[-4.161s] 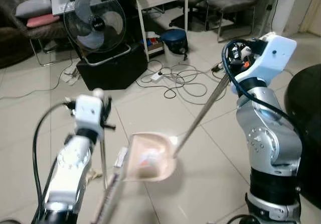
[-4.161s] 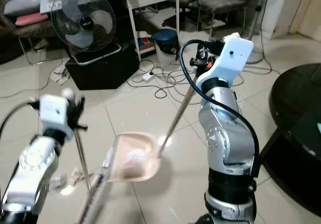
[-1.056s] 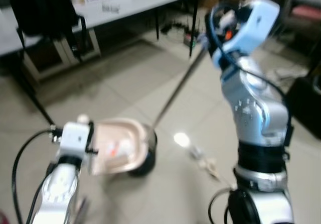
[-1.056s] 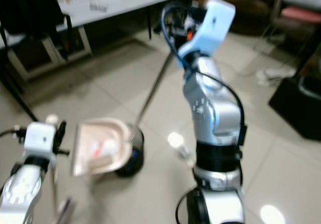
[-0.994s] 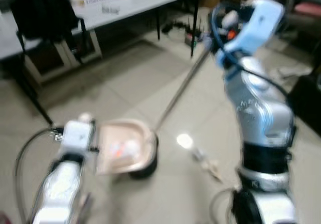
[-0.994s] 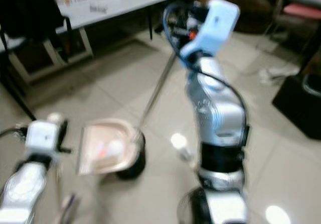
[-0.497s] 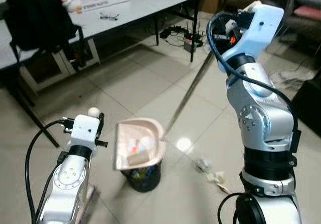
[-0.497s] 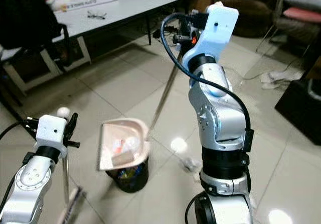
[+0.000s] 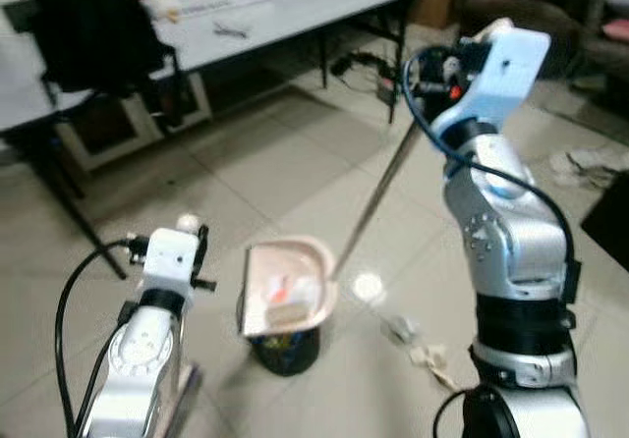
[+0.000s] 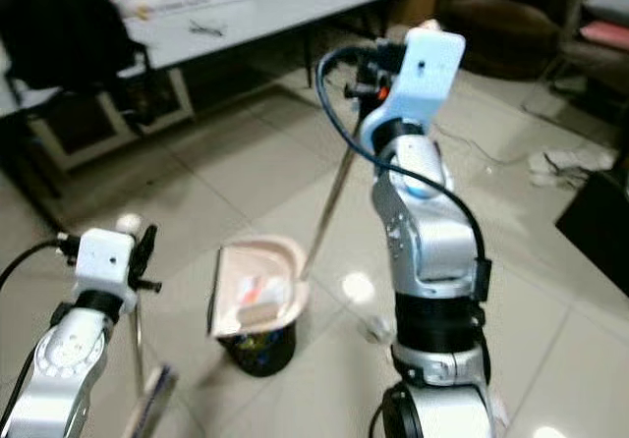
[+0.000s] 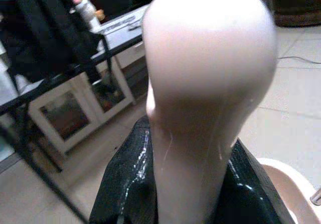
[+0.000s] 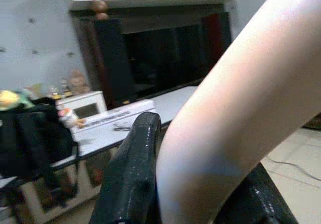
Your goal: Sweep floor
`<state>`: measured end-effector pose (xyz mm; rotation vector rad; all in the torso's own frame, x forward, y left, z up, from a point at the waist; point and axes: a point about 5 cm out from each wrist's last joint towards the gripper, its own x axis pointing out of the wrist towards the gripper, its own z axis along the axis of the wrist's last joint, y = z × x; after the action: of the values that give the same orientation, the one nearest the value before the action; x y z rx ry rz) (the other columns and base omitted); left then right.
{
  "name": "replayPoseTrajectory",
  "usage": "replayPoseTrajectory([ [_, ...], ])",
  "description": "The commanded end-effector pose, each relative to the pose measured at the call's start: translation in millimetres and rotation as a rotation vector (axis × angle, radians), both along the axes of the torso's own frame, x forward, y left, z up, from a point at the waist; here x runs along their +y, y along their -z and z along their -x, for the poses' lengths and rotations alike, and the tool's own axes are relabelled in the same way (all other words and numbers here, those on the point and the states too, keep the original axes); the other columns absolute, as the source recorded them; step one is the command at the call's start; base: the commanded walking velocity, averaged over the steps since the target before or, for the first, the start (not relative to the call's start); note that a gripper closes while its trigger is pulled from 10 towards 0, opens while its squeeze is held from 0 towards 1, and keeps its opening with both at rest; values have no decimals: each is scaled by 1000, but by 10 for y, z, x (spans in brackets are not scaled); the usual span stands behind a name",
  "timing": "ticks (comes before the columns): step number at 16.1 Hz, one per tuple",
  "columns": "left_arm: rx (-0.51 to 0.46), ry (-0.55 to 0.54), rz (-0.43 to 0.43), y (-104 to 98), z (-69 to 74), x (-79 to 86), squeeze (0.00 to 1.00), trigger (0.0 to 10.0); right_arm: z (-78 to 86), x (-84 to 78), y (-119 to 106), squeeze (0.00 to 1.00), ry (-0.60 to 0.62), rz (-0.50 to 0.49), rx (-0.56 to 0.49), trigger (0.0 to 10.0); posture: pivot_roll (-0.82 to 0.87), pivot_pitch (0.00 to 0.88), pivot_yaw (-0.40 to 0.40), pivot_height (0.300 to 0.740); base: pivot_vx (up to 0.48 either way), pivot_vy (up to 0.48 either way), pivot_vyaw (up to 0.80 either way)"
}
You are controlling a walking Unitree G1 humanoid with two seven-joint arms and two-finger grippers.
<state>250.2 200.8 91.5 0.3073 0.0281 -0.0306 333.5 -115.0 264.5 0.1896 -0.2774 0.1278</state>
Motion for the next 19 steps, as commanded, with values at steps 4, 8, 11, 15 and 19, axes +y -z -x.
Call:
replayPoseTrajectory([
  [4, -40, -10, -24, -99, -13, 6, 0, 10000, 30, 228, -193, 0, -95, 51, -172, 10000, -65, 0, 67, 740, 0, 0, 0],
  [8, -38, -10, -21, -100, -5, -11, 0, 10000, 105, 620, -136, 0, -251, 177, -273, 10000, -59, 0, 59, 740, 0, 0, 0],
  [11, -37, -12, -20, -96, 4, -15, 0, 10000, 203, 838, -112, 0, -339, 323, -376, 10000, -58, 0, 56, 740, 0, 0, 0],
  [15, -36, -18, -18, -95, 0, -13, 0, 10000, 403, 1085, -32, 0, -446, 429, -521, 10000, -58, 0, 53, 740, 0, 0, 0],
  [19, -35, -18, -17, -89, -8, -11, 0, 10000, 529, 1207, 75, 0, -525, 469, -556, 10000, -57, 0, 52, 740, 0, 0, 0],
])
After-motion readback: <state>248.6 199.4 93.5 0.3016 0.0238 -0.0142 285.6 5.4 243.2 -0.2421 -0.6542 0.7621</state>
